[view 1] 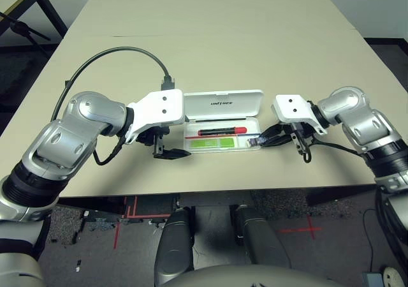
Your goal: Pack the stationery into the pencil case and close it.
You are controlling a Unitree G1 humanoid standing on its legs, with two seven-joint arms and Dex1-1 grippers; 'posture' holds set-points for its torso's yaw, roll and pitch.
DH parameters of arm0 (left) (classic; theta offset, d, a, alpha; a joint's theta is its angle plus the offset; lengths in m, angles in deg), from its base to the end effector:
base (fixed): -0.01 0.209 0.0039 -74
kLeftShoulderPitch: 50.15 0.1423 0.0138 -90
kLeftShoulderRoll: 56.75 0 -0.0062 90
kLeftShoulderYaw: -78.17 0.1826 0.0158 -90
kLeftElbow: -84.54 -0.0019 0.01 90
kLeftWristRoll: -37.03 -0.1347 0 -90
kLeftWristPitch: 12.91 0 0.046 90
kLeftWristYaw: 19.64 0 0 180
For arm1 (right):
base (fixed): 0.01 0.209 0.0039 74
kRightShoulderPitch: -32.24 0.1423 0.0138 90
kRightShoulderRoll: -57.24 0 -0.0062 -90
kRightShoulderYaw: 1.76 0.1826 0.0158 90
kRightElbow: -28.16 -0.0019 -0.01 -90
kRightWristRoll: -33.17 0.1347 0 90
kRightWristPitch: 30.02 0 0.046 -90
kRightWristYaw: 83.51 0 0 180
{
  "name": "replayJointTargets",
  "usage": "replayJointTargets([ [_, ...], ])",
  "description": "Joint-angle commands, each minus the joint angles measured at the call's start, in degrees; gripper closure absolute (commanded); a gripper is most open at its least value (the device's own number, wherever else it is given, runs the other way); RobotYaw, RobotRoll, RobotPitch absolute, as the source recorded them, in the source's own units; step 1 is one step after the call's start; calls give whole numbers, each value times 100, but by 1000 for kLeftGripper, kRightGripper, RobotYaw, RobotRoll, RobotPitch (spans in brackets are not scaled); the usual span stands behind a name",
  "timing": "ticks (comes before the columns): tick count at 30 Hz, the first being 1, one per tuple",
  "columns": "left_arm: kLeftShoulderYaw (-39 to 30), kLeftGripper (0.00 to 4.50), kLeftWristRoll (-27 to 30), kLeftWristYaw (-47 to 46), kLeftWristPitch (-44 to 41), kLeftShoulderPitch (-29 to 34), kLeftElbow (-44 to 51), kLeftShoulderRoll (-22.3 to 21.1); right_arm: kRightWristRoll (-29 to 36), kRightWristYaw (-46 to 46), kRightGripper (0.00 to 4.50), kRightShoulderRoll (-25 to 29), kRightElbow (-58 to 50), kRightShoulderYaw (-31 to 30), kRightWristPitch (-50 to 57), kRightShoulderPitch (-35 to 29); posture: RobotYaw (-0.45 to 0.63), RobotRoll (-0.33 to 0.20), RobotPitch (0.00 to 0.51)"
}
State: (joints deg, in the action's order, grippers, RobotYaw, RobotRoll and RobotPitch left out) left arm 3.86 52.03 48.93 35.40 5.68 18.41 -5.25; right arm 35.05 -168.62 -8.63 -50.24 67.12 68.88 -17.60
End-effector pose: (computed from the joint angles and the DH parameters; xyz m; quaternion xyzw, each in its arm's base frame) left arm 0.2424 0.1987 0.2299 0.3549 0.1806 -0.5733 0.7161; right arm 0.3025 -0.1984 0.1830 -0.3609 0.1739 0.6710 0.6239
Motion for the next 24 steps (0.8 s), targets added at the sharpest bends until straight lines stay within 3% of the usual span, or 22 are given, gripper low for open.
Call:
replayJointTargets([
  [1, -34, 0, 39, -42, -50, 72, 108, -27, -94, 79, 4207, -42, 85, -35, -41, 77, 74, 0, 173],
  [23, 7, 0, 27, -83, -14, 53, 63, 9, -124, 581, 4207, -248, -77, -13, 230, -53, 64, 0, 174],
  [24, 7, 0, 27, -82, -19, 53, 63, 7, -121, 586, 3465, -257, -92, -11, 232, -64, 64, 0, 174],
])
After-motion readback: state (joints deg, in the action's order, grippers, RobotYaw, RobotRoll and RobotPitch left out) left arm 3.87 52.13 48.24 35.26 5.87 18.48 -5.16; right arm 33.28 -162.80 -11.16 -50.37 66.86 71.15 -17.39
